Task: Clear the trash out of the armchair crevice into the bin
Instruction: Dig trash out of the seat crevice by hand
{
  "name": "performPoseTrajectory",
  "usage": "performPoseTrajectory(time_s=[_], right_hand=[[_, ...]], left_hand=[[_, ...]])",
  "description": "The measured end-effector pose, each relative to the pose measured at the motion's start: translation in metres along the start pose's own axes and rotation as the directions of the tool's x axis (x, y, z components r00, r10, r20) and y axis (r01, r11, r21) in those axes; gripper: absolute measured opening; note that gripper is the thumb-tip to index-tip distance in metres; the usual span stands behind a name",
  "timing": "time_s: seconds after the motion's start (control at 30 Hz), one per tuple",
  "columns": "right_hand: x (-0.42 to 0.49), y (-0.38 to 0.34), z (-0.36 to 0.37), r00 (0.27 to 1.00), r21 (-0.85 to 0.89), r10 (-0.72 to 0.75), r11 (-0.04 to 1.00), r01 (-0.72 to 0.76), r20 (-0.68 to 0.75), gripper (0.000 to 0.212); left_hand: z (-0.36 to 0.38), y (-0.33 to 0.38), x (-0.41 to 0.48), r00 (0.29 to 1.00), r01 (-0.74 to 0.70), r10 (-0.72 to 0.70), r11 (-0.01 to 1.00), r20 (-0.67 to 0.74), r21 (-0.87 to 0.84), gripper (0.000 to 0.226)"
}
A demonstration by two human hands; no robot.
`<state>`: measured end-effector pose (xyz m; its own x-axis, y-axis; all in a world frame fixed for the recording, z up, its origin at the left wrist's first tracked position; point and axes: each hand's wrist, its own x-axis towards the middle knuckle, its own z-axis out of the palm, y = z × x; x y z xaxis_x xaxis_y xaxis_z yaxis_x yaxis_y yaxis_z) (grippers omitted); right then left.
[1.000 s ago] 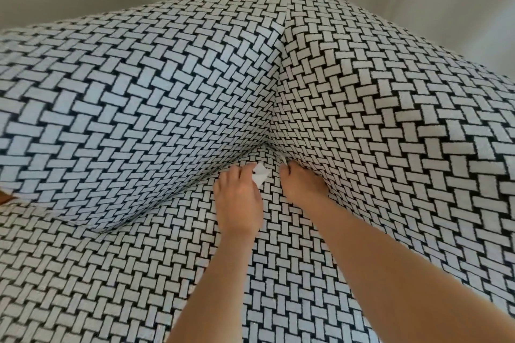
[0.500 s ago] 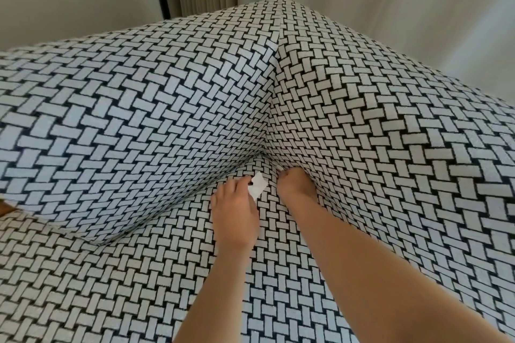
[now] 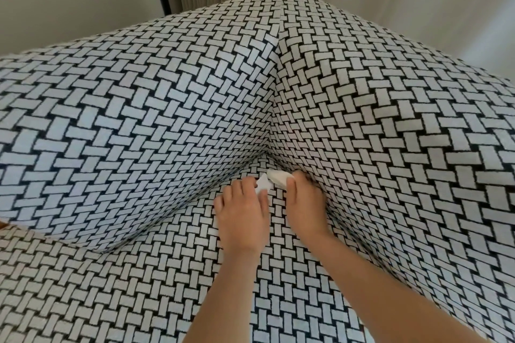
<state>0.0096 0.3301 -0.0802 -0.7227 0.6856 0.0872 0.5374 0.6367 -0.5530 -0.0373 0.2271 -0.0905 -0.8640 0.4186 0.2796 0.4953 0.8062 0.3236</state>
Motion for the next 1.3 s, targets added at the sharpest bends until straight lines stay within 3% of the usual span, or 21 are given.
performPoseTrajectory(time_s=[0.07, 0.23, 0.37, 0.53, 0.8, 1.0, 1.2, 1.3], right_hand=[[-0.014, 0.004, -0.003, 0.999, -0.027, -0.046, 0.999, 0.046, 0.009, 0.027], [-0.031, 0.001, 0.001, 0.993, -0.144, -0.120, 0.982, 0.119, 0.002, 0.057], [-0.032, -0.001, -0.006, 0.989, -0.082, -0.141, 0.986, 0.144, 0.043, 0.036], [-0.033, -0.005, -0.013, 0.980, -0.196, -0.167, 0.963, 0.185, 0.105, 0.023], [-0.058, -0.013, -0.030, 0.949, -0.341, -0.109, 0.916, 0.212, 0.296, 0.022], [-0.077, -0.030, -0.044, 0.884, -0.228, -0.103, 0.946, 0.228, 0.455, 0.024], [-0.100, -0.090, -0.039, 0.802, -0.059, -0.262, 0.936, 0.346, 0.537, 0.025], [-0.115, -0.128, -0.032, 0.748, -0.017, -0.365, 0.894, 0.449, 0.555, 0.026]], left_hand=[[0.000, 0.001, 0.000, 1.000, 0.004, -0.004, 1.000, -0.005, -0.006, 0.019], [-0.003, 0.002, 0.001, 1.000, 0.012, -0.012, 1.000, -0.018, -0.023, 0.022], [-0.011, 0.001, -0.003, 0.998, 0.070, -0.070, 0.988, 0.003, -0.136, 0.026], [-0.034, -0.009, -0.030, 0.974, 0.145, -0.120, 0.982, 0.194, -0.121, 0.029], [-0.068, -0.017, -0.070, 0.884, 0.294, -0.189, 0.936, 0.428, -0.195, 0.036], [-0.098, -0.030, -0.091, 0.798, 0.475, -0.276, 0.834, 0.535, -0.279, 0.039], [-0.168, -0.080, -0.092, 0.807, 0.513, -0.384, 0.832, 0.448, -0.212, 0.037], [-0.210, -0.118, -0.101, 0.796, 0.576, -0.476, 0.784, 0.373, -0.230, 0.034]])
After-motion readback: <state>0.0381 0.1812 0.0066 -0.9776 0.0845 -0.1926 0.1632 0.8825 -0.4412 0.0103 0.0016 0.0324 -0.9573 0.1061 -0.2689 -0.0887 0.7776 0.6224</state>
